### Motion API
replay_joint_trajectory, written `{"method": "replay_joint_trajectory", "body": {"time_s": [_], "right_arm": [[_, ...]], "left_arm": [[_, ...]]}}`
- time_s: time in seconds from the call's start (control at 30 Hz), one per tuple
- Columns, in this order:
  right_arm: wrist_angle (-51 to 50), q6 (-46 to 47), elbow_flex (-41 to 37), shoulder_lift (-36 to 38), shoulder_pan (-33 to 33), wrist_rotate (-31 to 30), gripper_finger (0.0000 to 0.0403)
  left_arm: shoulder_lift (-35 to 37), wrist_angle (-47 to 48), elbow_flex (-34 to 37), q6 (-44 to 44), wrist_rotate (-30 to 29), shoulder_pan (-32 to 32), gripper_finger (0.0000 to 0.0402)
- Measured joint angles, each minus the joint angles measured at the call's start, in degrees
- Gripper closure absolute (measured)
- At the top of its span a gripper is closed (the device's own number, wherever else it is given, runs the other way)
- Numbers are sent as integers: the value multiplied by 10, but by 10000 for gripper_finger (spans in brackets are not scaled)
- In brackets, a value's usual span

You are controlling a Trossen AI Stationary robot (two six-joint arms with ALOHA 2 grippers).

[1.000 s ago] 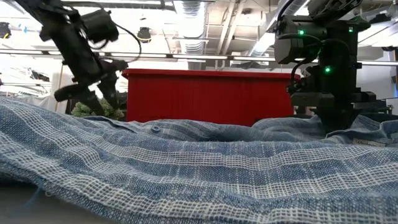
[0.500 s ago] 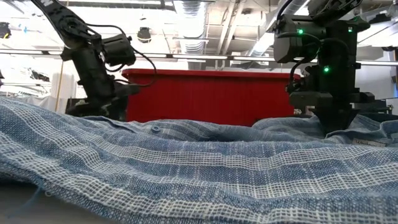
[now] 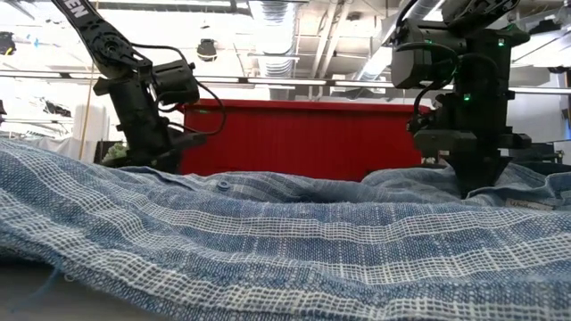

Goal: Fold Laundry from Bin
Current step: Fold the blue polo shirt

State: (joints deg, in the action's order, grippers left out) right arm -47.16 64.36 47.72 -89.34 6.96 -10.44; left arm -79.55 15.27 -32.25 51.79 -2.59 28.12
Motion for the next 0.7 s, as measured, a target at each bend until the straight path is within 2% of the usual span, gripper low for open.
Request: {"method": "replay_joint_trajectory", "body": {"time_s": [0.07,0.3,0.7], "right_arm": [[0,-1,0,0,0,0,382],[0,0,0,0,0,0,382],[-1,-4,0,0,0,1,382]], "left_arm": [[0,0,0,-5,2,0,389],[12,25,-14,11,10,-14,400],[64,216,-176,-53,-112,-49,401]]}}
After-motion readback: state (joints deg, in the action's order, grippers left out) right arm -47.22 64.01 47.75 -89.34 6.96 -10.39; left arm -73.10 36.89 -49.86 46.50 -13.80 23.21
